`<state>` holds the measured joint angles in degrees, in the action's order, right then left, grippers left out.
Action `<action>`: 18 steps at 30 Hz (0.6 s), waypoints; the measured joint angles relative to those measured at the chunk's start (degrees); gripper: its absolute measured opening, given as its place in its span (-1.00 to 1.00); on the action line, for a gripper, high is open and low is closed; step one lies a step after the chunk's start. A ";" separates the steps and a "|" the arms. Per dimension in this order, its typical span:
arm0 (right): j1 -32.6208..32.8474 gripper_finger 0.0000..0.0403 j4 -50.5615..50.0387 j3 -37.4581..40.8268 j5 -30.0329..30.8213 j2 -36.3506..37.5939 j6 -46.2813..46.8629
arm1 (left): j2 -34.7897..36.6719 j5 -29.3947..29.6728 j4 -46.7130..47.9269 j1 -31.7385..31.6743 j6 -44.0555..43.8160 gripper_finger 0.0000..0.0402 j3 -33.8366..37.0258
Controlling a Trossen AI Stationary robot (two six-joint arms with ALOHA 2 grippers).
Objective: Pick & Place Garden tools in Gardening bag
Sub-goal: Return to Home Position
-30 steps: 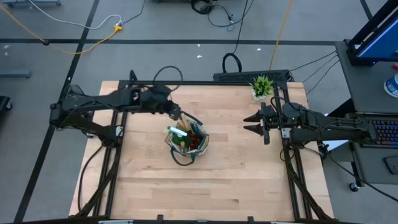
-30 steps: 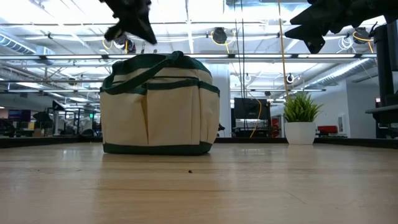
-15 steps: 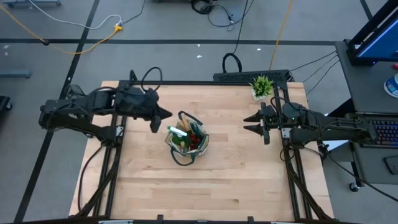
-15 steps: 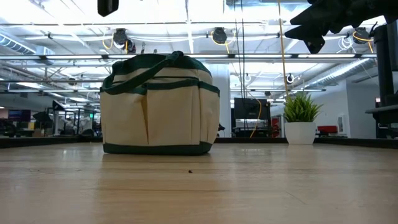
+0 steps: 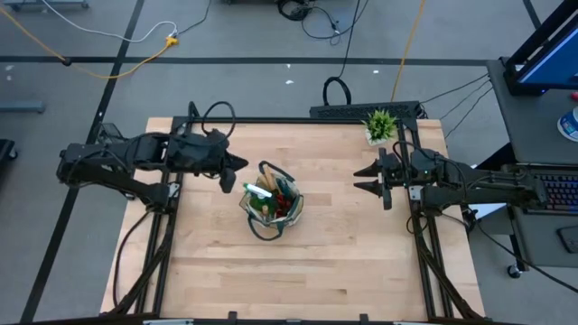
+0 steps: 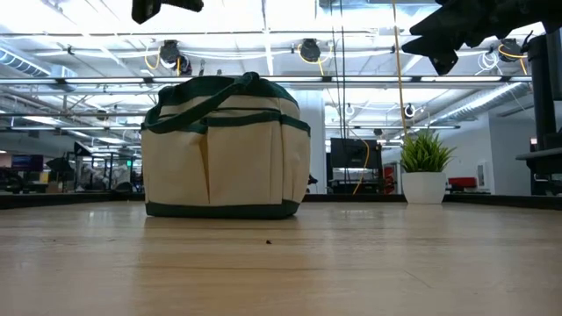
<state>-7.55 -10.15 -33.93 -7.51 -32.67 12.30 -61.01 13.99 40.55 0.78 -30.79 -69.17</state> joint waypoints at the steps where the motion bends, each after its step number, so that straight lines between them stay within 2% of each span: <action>1: 0.00 -0.23 0.00 0.00 0.00 -0.01 -0.60 | -0.02 2.08 -0.85 0.68 0.02 -0.85 0.56; 9: 0.00 -0.23 -0.40 0.00 0.00 0.00 -4.00 | 2.05 4.57 -11.40 5.67 3.10 -0.85 8.50; 14: 0.00 -0.23 -1.81 0.00 0.00 0.13 -4.66 | 7.75 4.32 -20.34 6.11 5.87 -0.85 16.57; 18: 0.00 -0.23 -2.84 0.00 0.02 1.06 -5.02 | 14.08 4.31 -22.16 6.13 6.51 -0.85 22.54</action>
<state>-7.55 -12.99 -33.93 -7.49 -31.60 7.28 -46.93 18.30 18.39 6.92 -24.27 -46.63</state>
